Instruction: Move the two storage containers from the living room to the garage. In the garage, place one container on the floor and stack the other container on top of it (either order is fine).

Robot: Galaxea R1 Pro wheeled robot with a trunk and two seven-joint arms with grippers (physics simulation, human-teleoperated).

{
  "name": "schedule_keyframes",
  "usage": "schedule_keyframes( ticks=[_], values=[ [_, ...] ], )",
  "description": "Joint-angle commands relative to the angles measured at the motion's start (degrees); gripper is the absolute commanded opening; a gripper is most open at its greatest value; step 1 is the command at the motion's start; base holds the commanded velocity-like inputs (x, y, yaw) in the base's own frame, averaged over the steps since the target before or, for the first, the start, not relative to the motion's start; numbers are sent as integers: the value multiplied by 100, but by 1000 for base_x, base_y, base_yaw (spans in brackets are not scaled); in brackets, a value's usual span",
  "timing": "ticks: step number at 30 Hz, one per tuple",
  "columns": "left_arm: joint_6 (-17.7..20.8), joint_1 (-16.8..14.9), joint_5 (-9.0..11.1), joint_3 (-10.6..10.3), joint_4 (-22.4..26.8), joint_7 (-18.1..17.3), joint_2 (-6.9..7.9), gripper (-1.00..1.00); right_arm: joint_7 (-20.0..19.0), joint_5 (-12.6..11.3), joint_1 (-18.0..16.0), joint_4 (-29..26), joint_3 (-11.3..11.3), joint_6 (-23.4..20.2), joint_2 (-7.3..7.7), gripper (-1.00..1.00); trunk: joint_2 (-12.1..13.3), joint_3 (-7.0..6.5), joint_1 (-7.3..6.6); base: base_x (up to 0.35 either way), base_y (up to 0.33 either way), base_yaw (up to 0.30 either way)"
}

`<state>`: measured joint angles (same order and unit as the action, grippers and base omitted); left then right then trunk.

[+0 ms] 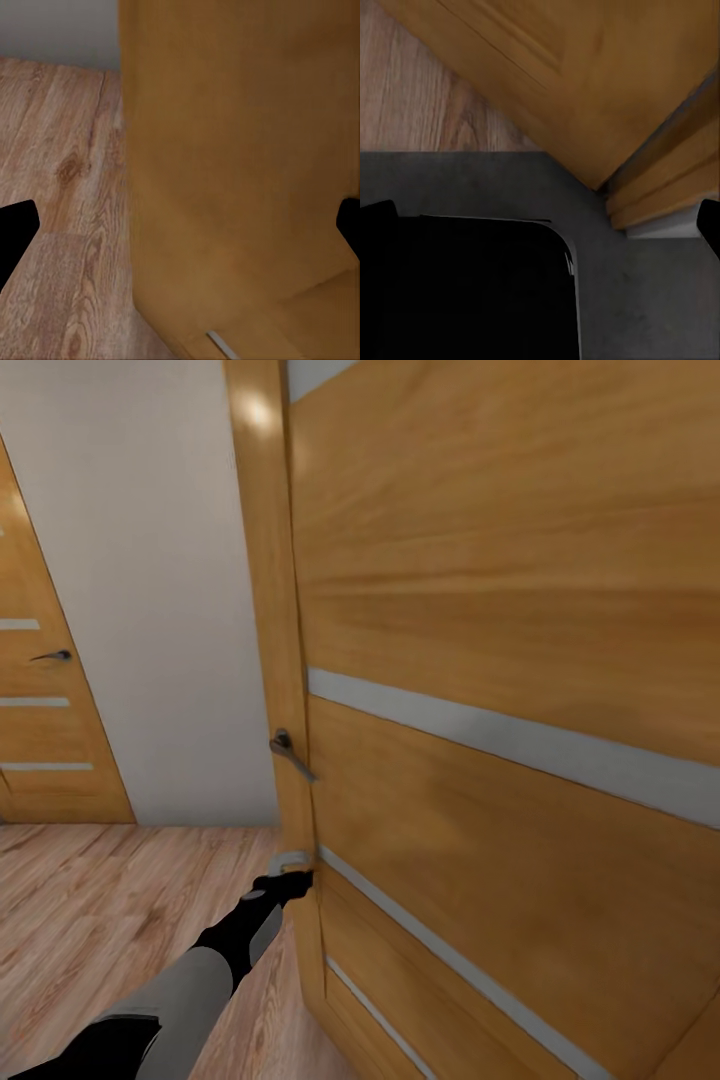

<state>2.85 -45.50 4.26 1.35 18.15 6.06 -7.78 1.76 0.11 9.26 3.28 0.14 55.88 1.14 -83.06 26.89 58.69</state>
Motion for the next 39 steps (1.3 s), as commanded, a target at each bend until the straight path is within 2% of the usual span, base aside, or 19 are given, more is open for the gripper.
schedule_keyframes(
  ticks=[1,7,29,39],
  values=[
    [30,-3,43,15,21,0,-4,100,17,6,-3,6,5,19,0,100,-2,4,3,317,0,0],
    [25,-3,48,18,22,0,-6,100,17,6,-3,6,4,19,0,100,-2,4,3,224,0,0],
    [23,-3,49,15,22,0,-13,100,9,6,-3,6,13,33,0,100,-2,4,3,6,0,-3],
    [23,-3,49,15,22,0,-13,100,11,6,-3,6,12,45,0,100,-2,4,3,0,0,-231]
  ],
)
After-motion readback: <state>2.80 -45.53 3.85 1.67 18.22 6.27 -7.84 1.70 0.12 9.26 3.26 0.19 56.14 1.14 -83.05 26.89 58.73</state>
